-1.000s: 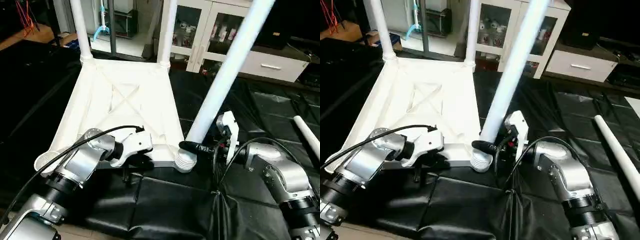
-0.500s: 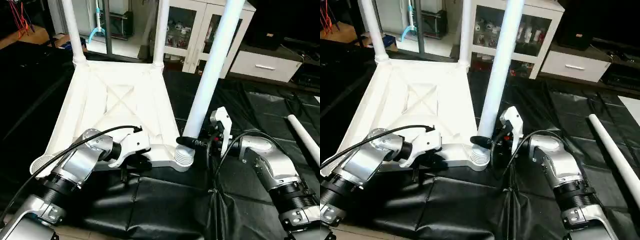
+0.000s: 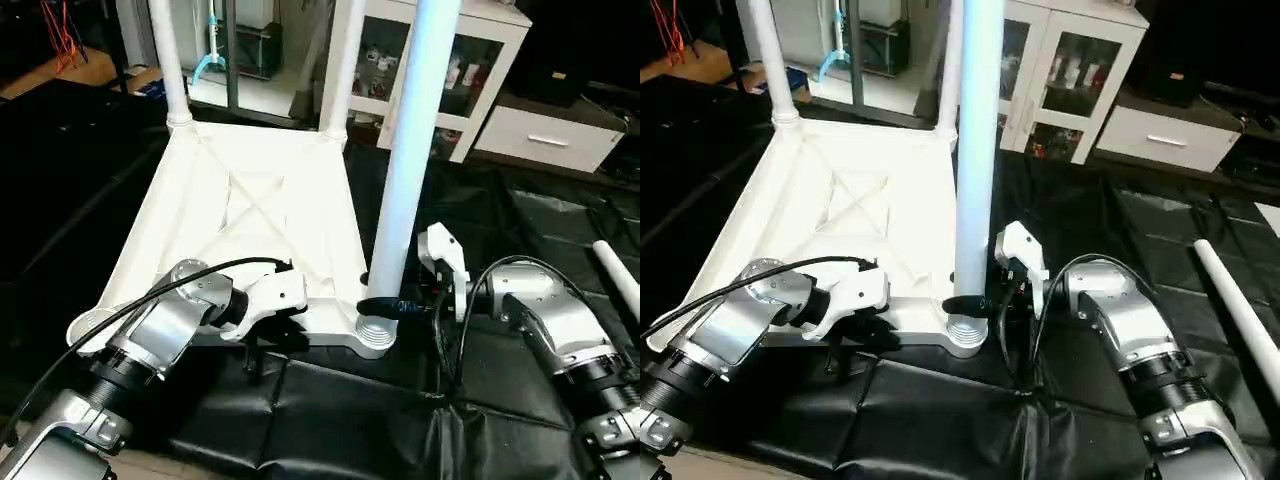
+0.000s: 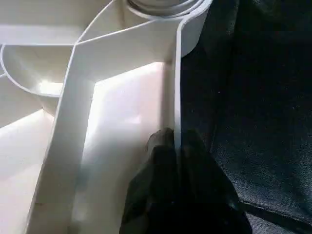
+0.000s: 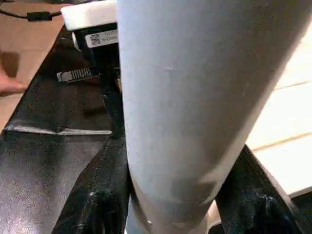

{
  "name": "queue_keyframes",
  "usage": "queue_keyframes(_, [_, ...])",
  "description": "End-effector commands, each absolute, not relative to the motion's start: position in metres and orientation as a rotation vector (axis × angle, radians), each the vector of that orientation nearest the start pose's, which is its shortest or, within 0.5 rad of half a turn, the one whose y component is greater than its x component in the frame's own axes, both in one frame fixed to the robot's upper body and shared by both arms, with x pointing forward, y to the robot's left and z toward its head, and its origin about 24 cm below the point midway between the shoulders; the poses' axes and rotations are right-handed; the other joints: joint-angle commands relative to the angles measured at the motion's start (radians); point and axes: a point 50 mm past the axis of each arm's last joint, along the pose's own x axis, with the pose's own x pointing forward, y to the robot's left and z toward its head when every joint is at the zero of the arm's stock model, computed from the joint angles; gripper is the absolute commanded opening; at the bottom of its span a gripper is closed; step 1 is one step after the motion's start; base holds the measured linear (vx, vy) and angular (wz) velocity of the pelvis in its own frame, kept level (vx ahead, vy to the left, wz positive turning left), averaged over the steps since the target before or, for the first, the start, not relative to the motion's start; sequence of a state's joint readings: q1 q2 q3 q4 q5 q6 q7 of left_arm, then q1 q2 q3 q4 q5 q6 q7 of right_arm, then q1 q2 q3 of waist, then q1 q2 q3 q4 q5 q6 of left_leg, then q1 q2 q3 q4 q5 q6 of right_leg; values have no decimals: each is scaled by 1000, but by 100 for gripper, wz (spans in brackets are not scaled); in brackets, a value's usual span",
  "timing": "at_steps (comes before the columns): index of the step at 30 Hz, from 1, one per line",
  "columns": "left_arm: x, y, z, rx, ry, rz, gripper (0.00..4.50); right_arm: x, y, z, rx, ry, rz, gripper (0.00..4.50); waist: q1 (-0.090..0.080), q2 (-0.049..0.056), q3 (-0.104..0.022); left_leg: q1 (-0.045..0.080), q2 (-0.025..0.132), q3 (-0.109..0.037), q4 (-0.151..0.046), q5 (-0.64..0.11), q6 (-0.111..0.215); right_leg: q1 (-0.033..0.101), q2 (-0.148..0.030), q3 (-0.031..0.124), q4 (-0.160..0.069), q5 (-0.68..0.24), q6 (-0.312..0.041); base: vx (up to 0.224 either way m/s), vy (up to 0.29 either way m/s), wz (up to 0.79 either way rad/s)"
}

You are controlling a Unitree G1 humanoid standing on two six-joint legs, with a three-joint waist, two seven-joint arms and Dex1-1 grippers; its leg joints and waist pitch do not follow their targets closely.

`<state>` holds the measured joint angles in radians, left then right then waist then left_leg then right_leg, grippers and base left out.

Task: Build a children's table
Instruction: Insert table leg to table base

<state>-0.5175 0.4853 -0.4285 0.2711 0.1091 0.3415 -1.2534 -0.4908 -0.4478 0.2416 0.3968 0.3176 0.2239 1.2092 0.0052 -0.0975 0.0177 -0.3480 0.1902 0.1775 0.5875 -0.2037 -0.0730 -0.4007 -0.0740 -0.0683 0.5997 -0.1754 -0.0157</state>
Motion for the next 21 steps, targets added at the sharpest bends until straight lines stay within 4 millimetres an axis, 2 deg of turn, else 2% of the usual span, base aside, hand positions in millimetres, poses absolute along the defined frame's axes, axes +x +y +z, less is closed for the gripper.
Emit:
queue_keyframes(1, [285,138,40,561,714,-1384,0,294,-160,35,-54,480,1223,183,-1,15,-28,1,49,-18,-77,-297,7,31,-68,49,-84,-366,-175,0,0,0])
queue_keyframes(4, [285,138,40,557,711,-1377,0,296,-165,34,-2,456,1156,183,-3,12,-23,4,49,-22,-80,-346,-4,26,-69,48,-89,-430,-155,0,0,0])
queue_keyframes(7, [285,139,41,556,713,-1376,0,293,-169,31,56,457,1132,183,-7,11,-25,3,49,-26,-81,-370,-9,27,-70,46,-95,-468,-134,0,0,0])
queue_keyframes(15, [286,139,41,551,711,-1369,0,287,-181,19,87,468,1051,183,-5,10,-29,1,49,-20,-81,-330,3,28,-70,50,-91,-389,-158,0,0,0])
queue_keyframes(17, [286,139,41,551,709,-1365,0,287,-183,17,94,451,1022,183,-4,10,-27,1,49,-20,-81,-339,3,27,-71,50,-93,-406,-156,0,0,0])
queue_keyframes(21, [287,139,41,550,707,-1357,0,281,-183,13,97,437,1015,183,-6,10,-23,3,49,-25,-84,-382,-3,22,-72,47,-102,-493,-126,0,0,0])
